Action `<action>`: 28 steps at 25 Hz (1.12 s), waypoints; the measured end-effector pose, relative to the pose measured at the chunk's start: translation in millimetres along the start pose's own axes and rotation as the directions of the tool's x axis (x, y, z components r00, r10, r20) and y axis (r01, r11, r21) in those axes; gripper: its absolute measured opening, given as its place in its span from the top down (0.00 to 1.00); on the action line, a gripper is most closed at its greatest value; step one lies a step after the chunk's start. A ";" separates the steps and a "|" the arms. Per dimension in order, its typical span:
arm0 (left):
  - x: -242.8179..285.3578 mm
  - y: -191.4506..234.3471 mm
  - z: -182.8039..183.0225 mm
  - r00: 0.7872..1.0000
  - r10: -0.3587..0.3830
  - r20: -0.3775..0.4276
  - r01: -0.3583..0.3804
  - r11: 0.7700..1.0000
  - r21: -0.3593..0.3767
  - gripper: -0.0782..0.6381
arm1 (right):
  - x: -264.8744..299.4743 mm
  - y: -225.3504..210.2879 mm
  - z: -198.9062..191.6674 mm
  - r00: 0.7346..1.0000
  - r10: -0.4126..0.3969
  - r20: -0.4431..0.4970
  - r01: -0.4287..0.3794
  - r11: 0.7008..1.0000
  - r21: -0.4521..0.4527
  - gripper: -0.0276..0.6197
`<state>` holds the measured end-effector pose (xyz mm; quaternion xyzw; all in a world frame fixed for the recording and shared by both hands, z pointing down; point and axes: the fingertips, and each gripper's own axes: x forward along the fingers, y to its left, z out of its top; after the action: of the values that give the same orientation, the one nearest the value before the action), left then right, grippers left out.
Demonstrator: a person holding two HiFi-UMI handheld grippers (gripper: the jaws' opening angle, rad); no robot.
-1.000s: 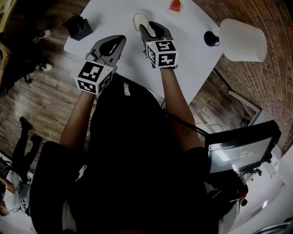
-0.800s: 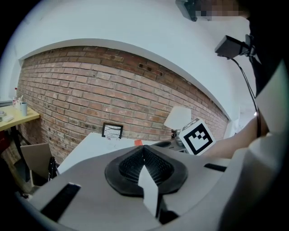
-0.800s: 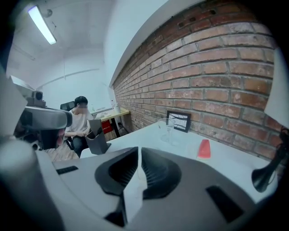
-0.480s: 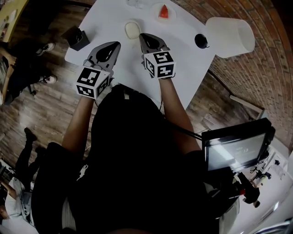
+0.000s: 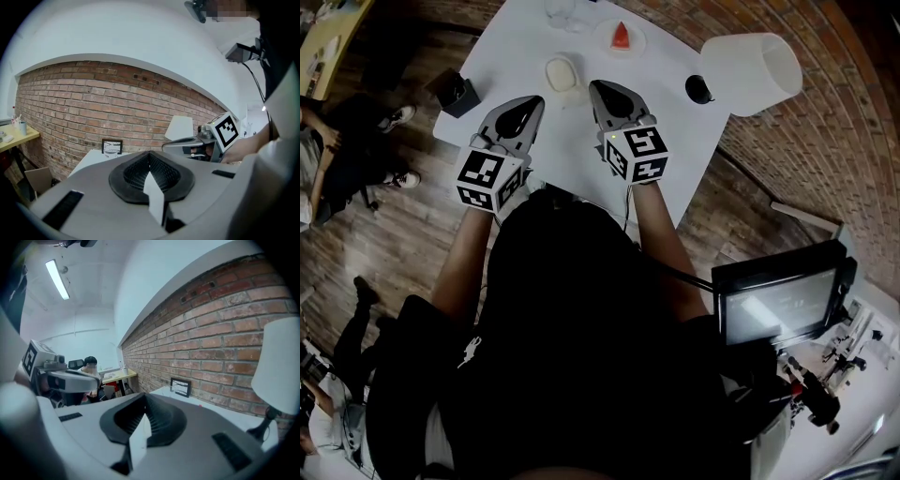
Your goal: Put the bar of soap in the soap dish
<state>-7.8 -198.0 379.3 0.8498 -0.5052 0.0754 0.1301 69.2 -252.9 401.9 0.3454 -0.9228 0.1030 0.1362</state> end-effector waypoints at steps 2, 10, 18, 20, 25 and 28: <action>-1.5 -5.2 2.8 1.000 -0.003 0.003 0.003 1.000 0.007 0.88 | -11.6 1.3 11.7 1.000 -0.004 0.028 0.004 1.000 -0.009 0.95; -18.5 -27.8 27.6 0.998 -0.019 0.058 0.017 0.999 0.031 0.88 | -53.7 9.3 36.8 0.995 -0.012 0.099 0.016 0.999 -0.038 0.95; -28.0 -37.7 36.0 0.997 -0.030 0.070 0.030 1.000 0.010 0.88 | -79.4 3.7 41.7 0.991 -0.035 0.127 0.039 0.999 -0.026 0.95; -26.5 -38.8 36.4 0.996 -0.046 0.076 0.046 0.999 0.006 0.88 | -79.8 0.8 40.2 0.991 -0.042 0.126 0.046 0.999 -0.024 0.95; -22.1 -39.1 35.4 0.996 -0.055 0.071 0.055 0.998 0.011 0.88 | -77.8 -1.4 38.9 0.991 -0.046 0.124 0.049 0.999 -0.021 0.95; -19.0 -38.9 36.1 0.996 -0.053 0.073 0.052 0.999 0.017 0.88 | -76.4 -2.6 39.5 0.991 -0.044 0.126 0.046 0.999 -0.019 0.95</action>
<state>17.2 -175.0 334.3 0.8659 -0.4866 0.0442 0.1070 119.2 -219.5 340.3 0.3705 -0.9225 0.0680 0.0837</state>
